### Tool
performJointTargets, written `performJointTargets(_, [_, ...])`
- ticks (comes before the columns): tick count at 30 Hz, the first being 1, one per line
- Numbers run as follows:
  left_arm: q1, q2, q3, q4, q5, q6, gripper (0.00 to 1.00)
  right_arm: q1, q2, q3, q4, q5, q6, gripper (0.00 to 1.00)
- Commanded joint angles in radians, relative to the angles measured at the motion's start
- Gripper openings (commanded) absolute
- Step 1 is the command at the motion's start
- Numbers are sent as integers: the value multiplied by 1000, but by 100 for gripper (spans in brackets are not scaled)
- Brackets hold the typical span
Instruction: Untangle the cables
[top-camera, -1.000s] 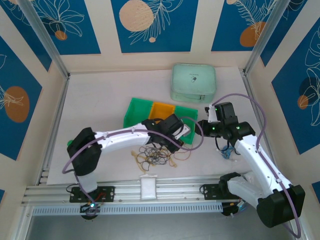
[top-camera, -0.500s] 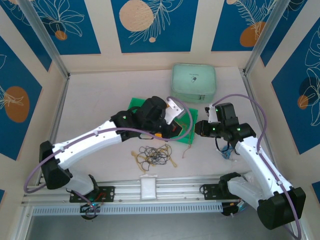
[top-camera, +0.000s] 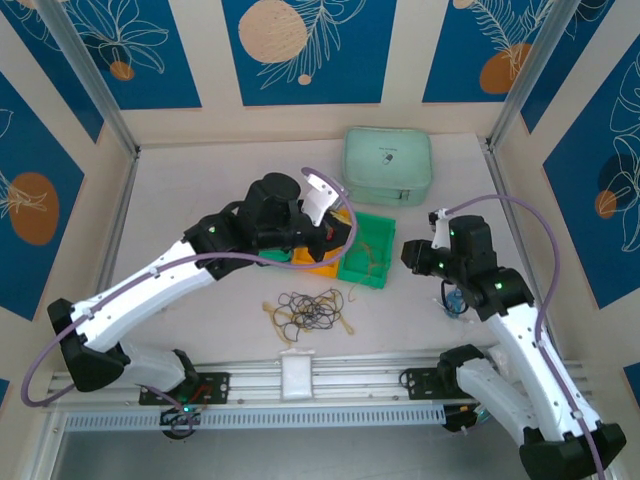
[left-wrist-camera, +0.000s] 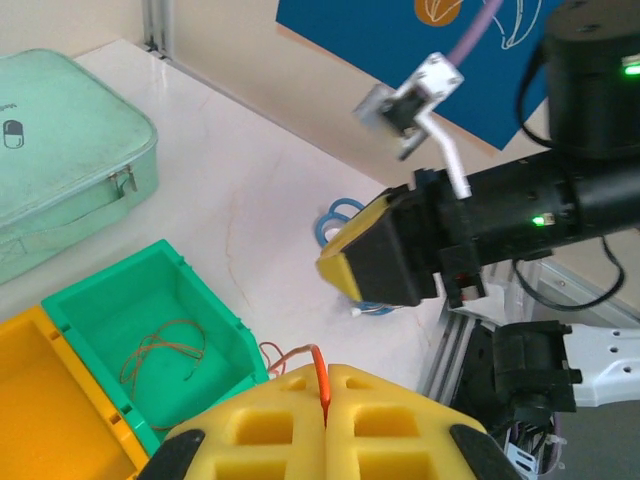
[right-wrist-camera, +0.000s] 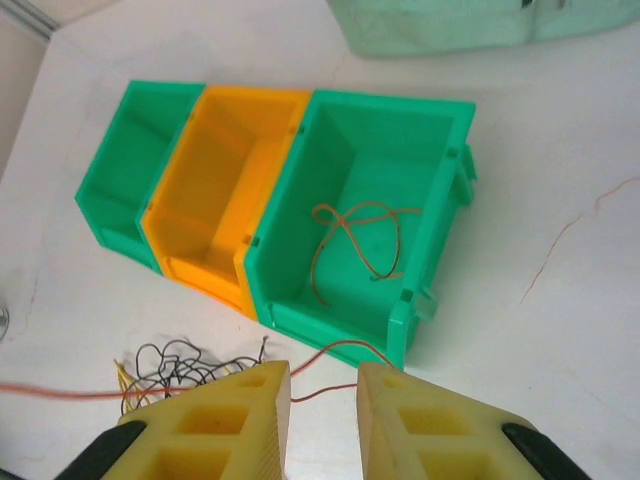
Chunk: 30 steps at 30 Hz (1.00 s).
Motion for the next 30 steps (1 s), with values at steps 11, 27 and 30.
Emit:
performJointTargets(11, [31, 26, 196, 8, 30, 62, 0, -1, 56, -55, 46, -131, 14, 29])
performJointTargets(27, [47, 118, 170, 8, 93, 20, 0, -1, 120, -204, 71, -187, 137, 31])
performJointTargets(30, [47, 122, 164, 5, 103, 17, 0, -4, 151, -233, 96, -223, 208, 32])
